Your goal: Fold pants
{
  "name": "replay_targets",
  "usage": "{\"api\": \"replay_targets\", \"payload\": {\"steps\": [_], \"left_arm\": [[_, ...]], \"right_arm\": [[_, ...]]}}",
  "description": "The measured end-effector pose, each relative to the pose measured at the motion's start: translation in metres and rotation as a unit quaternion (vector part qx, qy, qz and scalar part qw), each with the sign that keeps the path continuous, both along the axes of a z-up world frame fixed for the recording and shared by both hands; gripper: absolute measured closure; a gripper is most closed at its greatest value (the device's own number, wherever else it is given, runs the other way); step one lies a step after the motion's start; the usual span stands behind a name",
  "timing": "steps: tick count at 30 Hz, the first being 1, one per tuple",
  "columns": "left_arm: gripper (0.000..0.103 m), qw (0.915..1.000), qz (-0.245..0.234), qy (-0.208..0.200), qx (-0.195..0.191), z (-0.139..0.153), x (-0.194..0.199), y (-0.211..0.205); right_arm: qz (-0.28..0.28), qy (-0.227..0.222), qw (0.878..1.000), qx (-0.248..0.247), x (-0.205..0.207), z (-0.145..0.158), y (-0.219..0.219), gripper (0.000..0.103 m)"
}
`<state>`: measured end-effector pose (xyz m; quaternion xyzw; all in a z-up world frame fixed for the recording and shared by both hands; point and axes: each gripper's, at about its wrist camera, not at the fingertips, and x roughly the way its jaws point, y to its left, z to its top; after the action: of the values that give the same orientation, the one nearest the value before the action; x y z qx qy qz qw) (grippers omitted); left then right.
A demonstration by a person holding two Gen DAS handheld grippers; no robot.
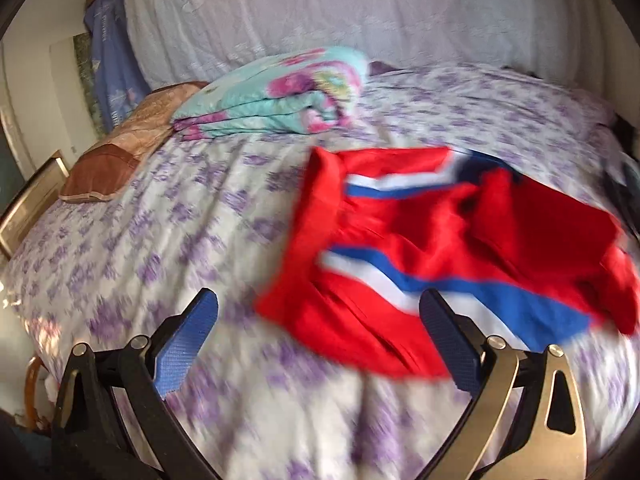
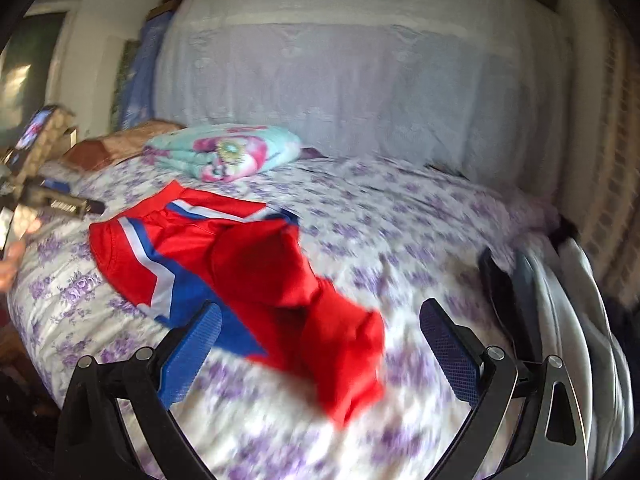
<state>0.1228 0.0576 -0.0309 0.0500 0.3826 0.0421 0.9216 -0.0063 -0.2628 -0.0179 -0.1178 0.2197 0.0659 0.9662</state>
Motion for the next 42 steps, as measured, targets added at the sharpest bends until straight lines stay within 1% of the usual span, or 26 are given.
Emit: {"api": "replay_targets", "payload": {"steps": [1,3,4,5,6,7,9,11,13,15,16,17,18,19,21,27,28,29,31,33,35,36,37,38,39,42], "left_arm": [[0.004,0.9999,0.003,0.011,-0.002,-0.002,0.014,0.004],[0.004,0.9989,0.009,0.042,-0.02,-0.01,0.048,0.011],[0.004,0.9984,0.015,0.051,-0.021,-0.014,0.059,0.013],[0.004,0.9975,0.025,0.063,-0.021,-0.02,0.072,0.015],[0.004,0.9962,0.03,0.078,-0.026,-0.026,0.083,0.016],[0.004,0.9932,0.029,0.103,-0.047,-0.034,0.1,0.017],[0.004,0.9896,0.031,0.125,-0.065,-0.043,0.116,0.017],[0.004,0.9867,0.045,0.139,-0.072,-0.051,0.134,0.017],[0.004,0.9843,0.054,0.146,-0.083,-0.058,0.149,0.018],[0.004,0.982,0.061,0.155,-0.089,-0.067,0.162,0.016],[0.004,0.9812,0.065,0.16,-0.086,-0.073,0.168,0.014],[0.004,0.981,0.071,0.162,-0.079,-0.079,0.172,0.011],[0.004,0.9811,0.075,0.163,-0.072,-0.084,0.177,0.008],[0.004,0.9819,0.077,0.16,-0.066,-0.086,0.178,0.006],[0.004,0.9834,0.076,0.154,-0.06,-0.084,0.176,0.003],[0.004,0.9832,0.071,0.149,-0.077,-0.084,0.175,0.008],[0.004,0.9836,0.072,0.146,-0.078,-0.084,0.175,0.008],[0.004,0.9839,0.073,0.143,-0.078,-0.084,0.174,0.008],[0.004,0.9852,0.075,0.135,-0.075,-0.086,0.173,0.007],[0.004,0.9864,0.075,0.128,-0.071,-0.086,0.171,0.007],[0.004,0.9874,0.076,0.123,-0.065,-0.086,0.169,0.005],[0.004,0.9874,0.077,0.122,-0.064,-0.086,0.169,0.005],[0.004,0.9874,0.079,0.121,-0.064,-0.086,0.169,0.005],[0.004,0.9873,0.079,0.121,-0.065,-0.086,0.169,0.005],[0.004,0.9874,0.08,0.121,-0.064,-0.086,0.169,0.005],[0.004,0.988,0.079,0.116,-0.063,-0.087,0.168,0.005]], "right_arm": [[0.019,0.012,1.0,-0.013,0.017,0.001,0.004,0.003],[0.058,0.061,0.995,-0.048,0.067,-0.008,0.015,0.003],[0.065,0.082,0.993,-0.062,0.088,-0.015,0.02,0.008],[0.075,0.103,0.989,-0.071,0.104,-0.022,0.024,0.021],[0.095,0.138,0.983,-0.075,0.122,-0.03,0.026,0.09],[0.113,0.183,0.974,-0.063,0.139,-0.036,0.026,0.093],[0.102,0.184,0.976,-0.062,0.15,-0.027,0.021,0.093],[0.059,0.146,0.983,-0.091,0.164,-0.001,0.01,0.093],[0.005,0.119,0.988,-0.094,0.188,0.029,-0.012,0.093],[-0.041,0.1,0.988,-0.11,0.216,0.049,-0.03,0.093],[-0.058,0.098,0.985,-0.127,0.237,0.052,-0.036,0.088],[-0.066,0.111,0.982,-0.136,0.256,0.047,-0.04,0.082],[-0.074,0.125,0.979,-0.144,0.275,0.04,-0.045,0.047],[-0.115,0.127,0.971,-0.165,0.298,0.024,-0.057,0.012],[-0.184,0.135,0.958,-0.173,0.315,0.004,-0.085,0.01],[-0.223,0.17,0.959,-0.035,0.275,-0.025,-0.164,0.01],[-0.213,0.175,0.961,0.009,0.269,-0.031,-0.173,0.01],[-0.182,0.182,0.963,0.082,0.265,-0.039,-0.183,0.01],[-0.129,0.193,0.954,0.189,0.257,-0.053,-0.195,0.01],[-0.089,0.207,0.936,0.271,0.262,-0.07,-0.195,0.011],[-0.074,0.219,0.921,0.312,0.278,-0.086,-0.189,0.015],[-0.075,0.234,0.914,0.323,0.289,-0.097,-0.185,0.03],[-0.076,0.247,0.909,0.327,0.299,-0.103,-0.181,0.057],[-0.074,0.251,0.905,0.337,0.307,-0.111,-0.178,0.07],[-0.068,0.24,0.907,0.34,0.311,-0.11,-0.175,0.095],[-0.083,0.159,0.936,0.303,0.298,-0.074,-0.169,0.095]]}}
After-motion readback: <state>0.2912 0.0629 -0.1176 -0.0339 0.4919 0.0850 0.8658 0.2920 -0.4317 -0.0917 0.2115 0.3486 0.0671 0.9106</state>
